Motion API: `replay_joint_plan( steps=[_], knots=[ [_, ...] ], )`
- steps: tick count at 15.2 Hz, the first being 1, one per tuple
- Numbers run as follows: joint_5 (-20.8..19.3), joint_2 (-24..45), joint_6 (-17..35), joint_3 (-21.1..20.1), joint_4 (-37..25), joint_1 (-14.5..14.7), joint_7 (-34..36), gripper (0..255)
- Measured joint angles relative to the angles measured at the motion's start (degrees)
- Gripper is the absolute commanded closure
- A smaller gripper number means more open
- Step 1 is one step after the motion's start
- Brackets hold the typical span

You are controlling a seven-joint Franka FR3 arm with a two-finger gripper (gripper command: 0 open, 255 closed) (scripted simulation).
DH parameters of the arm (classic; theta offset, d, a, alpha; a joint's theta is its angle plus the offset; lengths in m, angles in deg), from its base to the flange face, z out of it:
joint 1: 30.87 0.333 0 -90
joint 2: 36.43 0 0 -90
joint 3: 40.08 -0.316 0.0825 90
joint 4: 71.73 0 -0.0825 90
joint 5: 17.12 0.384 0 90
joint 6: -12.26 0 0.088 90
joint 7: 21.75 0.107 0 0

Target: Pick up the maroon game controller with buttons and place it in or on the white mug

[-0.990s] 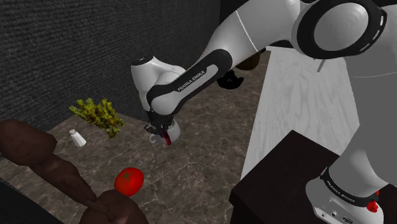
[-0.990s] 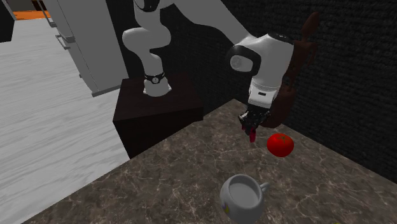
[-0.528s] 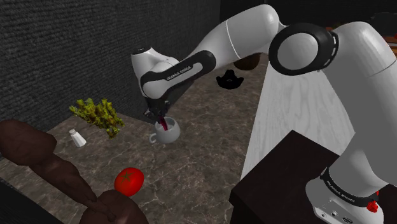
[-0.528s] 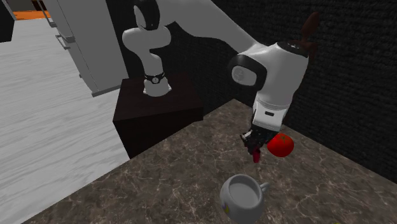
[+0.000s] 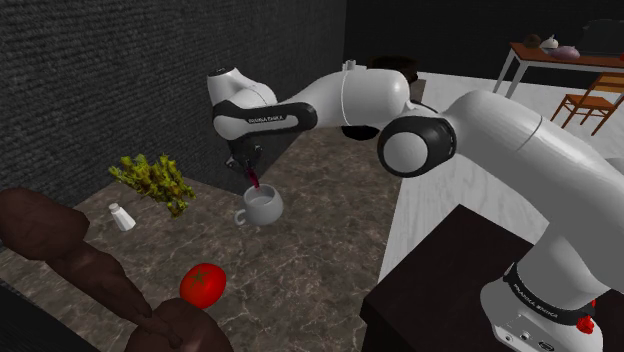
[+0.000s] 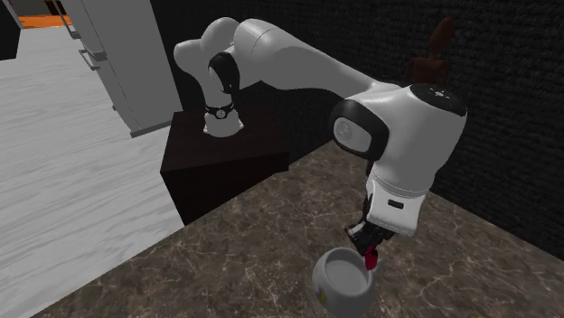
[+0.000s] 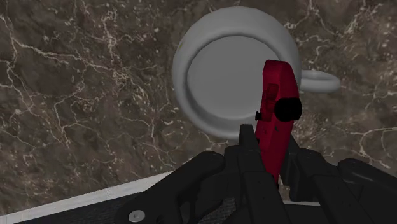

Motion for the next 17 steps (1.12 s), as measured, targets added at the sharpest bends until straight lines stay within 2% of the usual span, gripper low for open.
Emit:
replay_joint_plan(
  steps=[2,5,12,17],
  knots=[
    [-0.1,0.9,0.6,0.1,-0.3,0.0,-0.1,255],
    [-0.2,0.7,3.0,0.1,2.4,-0.5,0.3,255],
    [-0.5,4.4,5.3,0.4,1.1,-0.2,0.4,255],
    [-0.4,5.6,5.2,0.5,-0.4,0.1,0.2,255]
  ],
)
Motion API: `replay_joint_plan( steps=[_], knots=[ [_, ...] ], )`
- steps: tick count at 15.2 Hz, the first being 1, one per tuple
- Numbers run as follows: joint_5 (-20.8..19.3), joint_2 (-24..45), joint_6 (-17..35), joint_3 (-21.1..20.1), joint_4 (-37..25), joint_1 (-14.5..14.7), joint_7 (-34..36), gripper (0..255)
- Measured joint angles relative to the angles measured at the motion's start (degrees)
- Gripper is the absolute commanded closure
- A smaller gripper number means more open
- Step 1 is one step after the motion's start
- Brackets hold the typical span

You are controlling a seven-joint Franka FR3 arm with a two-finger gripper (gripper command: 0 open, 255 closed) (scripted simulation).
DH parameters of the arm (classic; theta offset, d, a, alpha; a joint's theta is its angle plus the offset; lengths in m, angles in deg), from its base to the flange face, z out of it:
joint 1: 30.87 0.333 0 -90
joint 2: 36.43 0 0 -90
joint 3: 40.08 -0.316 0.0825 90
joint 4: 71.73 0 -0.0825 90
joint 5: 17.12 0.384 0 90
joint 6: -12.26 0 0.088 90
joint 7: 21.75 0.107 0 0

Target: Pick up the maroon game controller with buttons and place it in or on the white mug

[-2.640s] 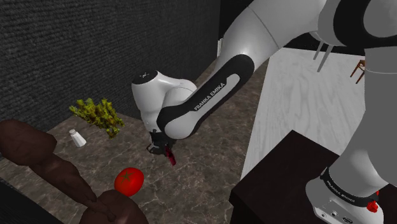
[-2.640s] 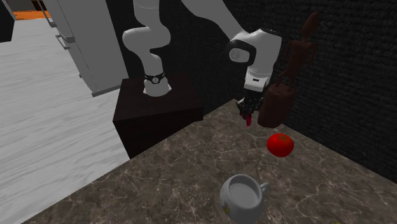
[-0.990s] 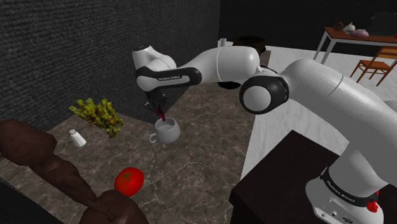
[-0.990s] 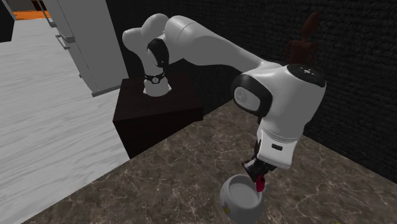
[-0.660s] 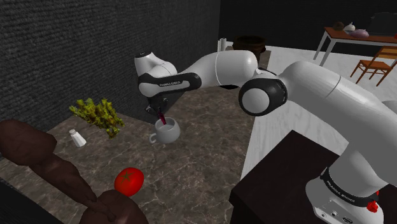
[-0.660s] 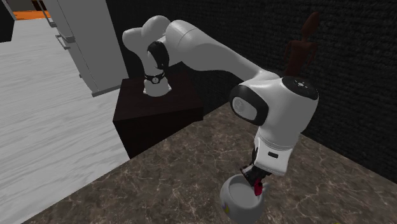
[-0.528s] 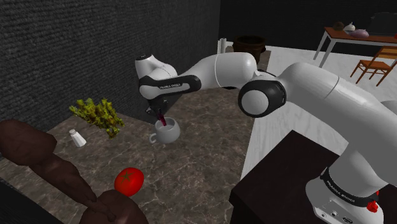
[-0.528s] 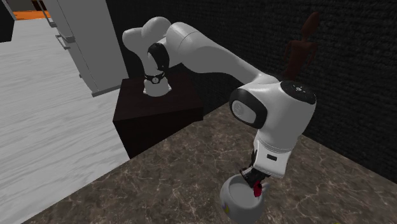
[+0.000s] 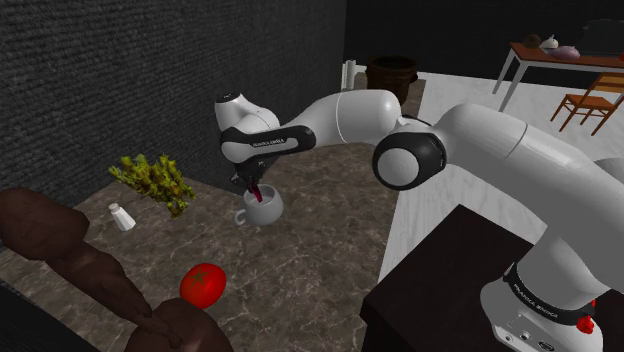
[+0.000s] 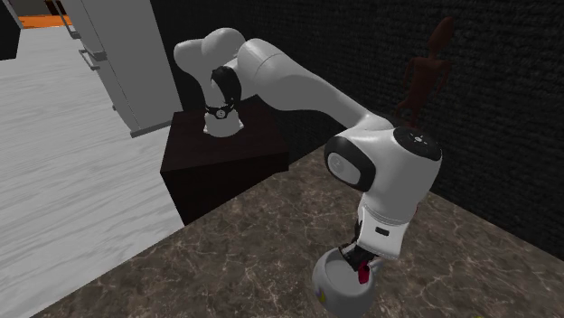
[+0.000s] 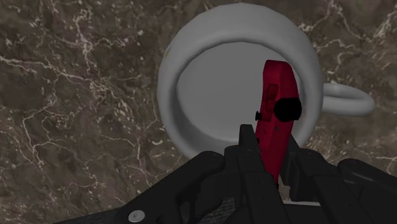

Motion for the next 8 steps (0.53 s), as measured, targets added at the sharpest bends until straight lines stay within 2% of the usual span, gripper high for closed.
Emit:
replay_joint_plan(
  steps=[2,3,8],
  knots=[
    [0.0,0.2,-0.2,0.0,-0.5,0.1,-0.1,255],
    [0.0,0.2,-0.1,0.0,-0.3,0.1,0.0,0],
    [0.0,0.3,-0.1,0.0,-0.3,0.1,0.0,0]
  ],
)
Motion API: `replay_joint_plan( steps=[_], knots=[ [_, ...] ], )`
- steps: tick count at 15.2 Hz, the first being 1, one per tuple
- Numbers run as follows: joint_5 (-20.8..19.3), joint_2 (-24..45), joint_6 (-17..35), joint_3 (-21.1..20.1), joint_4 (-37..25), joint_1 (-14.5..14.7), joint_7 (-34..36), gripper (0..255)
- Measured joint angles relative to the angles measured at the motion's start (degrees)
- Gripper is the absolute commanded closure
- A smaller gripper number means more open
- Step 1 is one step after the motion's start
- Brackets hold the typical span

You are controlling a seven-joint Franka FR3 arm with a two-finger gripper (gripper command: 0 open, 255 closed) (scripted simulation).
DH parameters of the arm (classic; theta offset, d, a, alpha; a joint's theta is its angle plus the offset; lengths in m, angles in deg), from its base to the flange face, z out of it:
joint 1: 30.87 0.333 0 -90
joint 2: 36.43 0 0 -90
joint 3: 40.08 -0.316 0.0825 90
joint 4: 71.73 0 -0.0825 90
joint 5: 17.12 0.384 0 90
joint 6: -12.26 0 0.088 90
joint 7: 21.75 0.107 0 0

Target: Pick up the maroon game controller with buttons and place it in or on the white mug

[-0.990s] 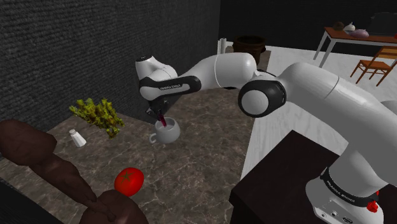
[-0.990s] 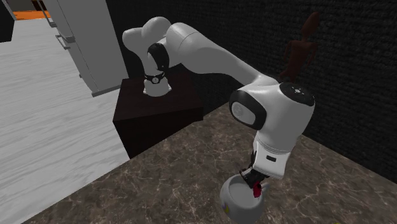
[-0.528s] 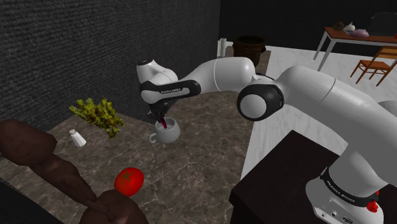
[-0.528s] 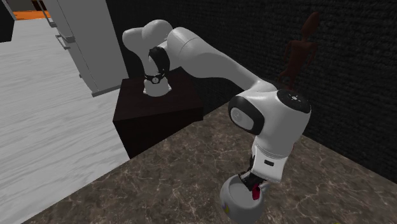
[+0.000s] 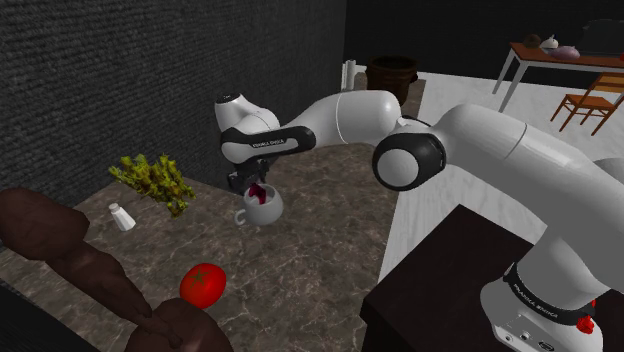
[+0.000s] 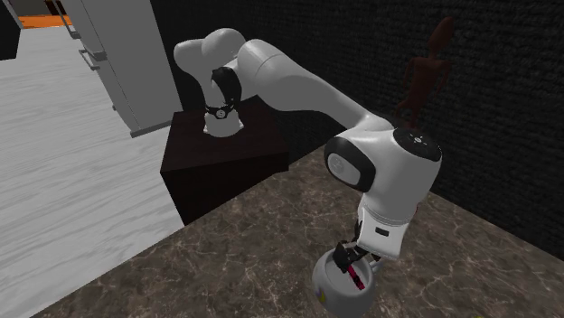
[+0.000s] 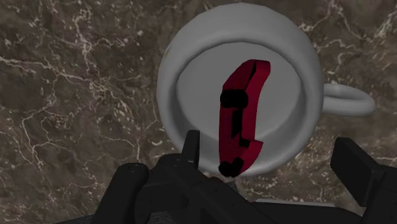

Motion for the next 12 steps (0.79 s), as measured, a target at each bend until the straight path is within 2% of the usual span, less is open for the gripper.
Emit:
replay_joint_plan(
  steps=[2,4,5,6,7,12],
  knots=[
    [0.0,-1.3,0.2,-0.1,1.5,-0.3,0.2,0],
    [0.2,-1.5,-2.6,-0.2,-1.2,0.3,-0.2,0],
    [0.4,-0.8,-4.7,-0.1,-4.2,0.7,-0.7,0],
    [0.8,1.8,-7.6,0.2,-10.1,1.8,-1.4,0],
    [-0.9,5.9,-11.3,-1.7,-17.7,2.7,-2.1,0],
    [-1.1,5.9,-12.0,-1.6,-18.5,2.7,-2.2,0]
  ],
)
